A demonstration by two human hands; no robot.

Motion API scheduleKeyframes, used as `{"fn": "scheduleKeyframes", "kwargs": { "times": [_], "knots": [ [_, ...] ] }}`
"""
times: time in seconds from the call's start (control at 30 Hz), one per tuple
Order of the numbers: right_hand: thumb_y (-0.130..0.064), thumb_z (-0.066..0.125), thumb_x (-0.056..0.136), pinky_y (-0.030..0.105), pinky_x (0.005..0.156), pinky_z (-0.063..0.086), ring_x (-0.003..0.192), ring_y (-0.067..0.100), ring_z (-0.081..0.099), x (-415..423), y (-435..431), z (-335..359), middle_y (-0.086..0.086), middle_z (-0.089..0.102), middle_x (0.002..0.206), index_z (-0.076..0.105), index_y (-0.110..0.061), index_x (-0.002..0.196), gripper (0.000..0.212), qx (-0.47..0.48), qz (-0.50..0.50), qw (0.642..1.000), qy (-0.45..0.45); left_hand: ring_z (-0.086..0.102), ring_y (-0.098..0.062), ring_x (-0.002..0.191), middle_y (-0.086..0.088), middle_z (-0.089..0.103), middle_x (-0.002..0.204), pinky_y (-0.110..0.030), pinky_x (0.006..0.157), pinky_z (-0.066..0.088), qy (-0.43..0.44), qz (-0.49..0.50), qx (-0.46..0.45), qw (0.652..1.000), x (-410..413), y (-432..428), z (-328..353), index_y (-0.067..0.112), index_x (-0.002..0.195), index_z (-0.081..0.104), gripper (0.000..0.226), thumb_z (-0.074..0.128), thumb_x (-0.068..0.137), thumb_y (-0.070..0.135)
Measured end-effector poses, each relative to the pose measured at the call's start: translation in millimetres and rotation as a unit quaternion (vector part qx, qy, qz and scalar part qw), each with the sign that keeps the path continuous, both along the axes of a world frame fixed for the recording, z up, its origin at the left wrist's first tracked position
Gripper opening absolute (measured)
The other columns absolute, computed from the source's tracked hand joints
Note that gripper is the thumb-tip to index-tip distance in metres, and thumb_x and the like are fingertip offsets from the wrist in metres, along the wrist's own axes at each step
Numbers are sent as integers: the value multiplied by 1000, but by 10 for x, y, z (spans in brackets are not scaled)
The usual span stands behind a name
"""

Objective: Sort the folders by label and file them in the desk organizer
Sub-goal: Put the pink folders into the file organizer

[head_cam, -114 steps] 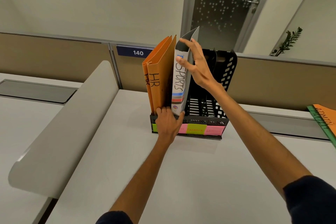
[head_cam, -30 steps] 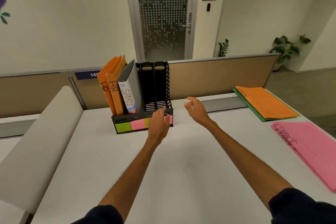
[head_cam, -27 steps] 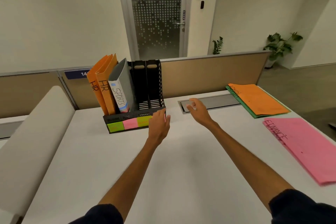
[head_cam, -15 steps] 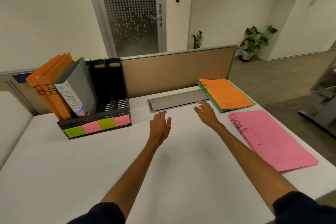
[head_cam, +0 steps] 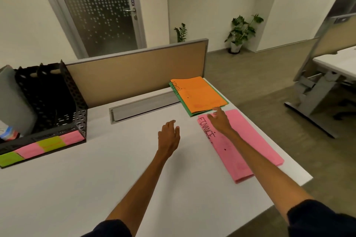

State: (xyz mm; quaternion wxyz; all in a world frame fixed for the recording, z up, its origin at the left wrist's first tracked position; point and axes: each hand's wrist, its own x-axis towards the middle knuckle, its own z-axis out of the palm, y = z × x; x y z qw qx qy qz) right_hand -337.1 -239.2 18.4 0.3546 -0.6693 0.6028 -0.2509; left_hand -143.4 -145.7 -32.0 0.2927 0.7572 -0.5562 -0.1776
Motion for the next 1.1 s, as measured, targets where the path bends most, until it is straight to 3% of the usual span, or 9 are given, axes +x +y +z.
{"fn": "scheduleKeyframes", "kwargs": {
  "times": [0.2,0.47,0.97,1.1],
  "knots": [
    [-21,54,98,34,99,40,125,31,49,-699,-153,-167,18,43,140,39,-5,139,47,26,-50,998,1,39,-24,137,-7,42,150,-45,113,31,18,-37,18,999,-651,-232,-97,13,146,38,46,35,104,34],
    [-25,61,93,41,108,37,130,35,42,-1408,-150,-480,22,41,139,43,-5,137,52,76,-117,989,58,48,-28,124,-10,50,136,-44,102,41,17,-85,60,994,-1292,-407,-228,12,137,44,41,42,101,33],
    [-41,68,84,48,108,32,137,33,30,-1731,23,-798,17,34,146,32,-6,145,79,126,-135,961,204,50,-33,120,-17,47,132,-48,100,48,88,-86,152,981,-1515,-517,-343,3,133,41,44,53,94,20],
    [-43,69,82,53,110,30,137,32,29,-1773,15,-824,15,34,145,31,-7,145,82,122,-138,957,223,54,-33,120,-14,54,130,-51,99,49,146,-77,151,975,-1549,-533,-383,5,132,40,47,55,88,10]
  ]
}}
